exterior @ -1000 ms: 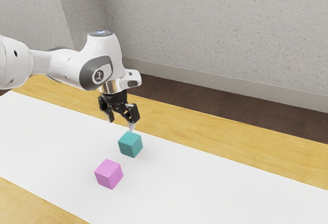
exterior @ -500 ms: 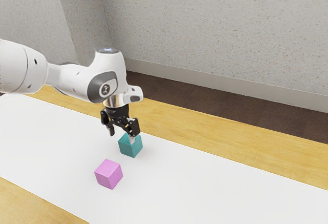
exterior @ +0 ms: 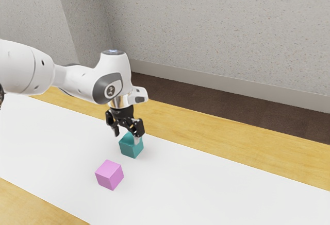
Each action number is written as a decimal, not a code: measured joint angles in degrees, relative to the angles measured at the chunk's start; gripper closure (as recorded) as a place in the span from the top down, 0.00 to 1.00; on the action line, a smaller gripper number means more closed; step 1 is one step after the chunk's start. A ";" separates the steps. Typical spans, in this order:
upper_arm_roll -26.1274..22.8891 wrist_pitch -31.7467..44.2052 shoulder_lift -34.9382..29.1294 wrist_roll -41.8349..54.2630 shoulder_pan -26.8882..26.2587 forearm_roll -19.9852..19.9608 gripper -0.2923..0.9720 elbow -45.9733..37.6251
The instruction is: Pick up the blue block with one arm, and put the blue block on the pink block with one arm
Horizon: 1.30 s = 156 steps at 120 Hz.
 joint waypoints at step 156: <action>0.15 2.13 7.39 0.06 0.75 -0.01 0.70 3.76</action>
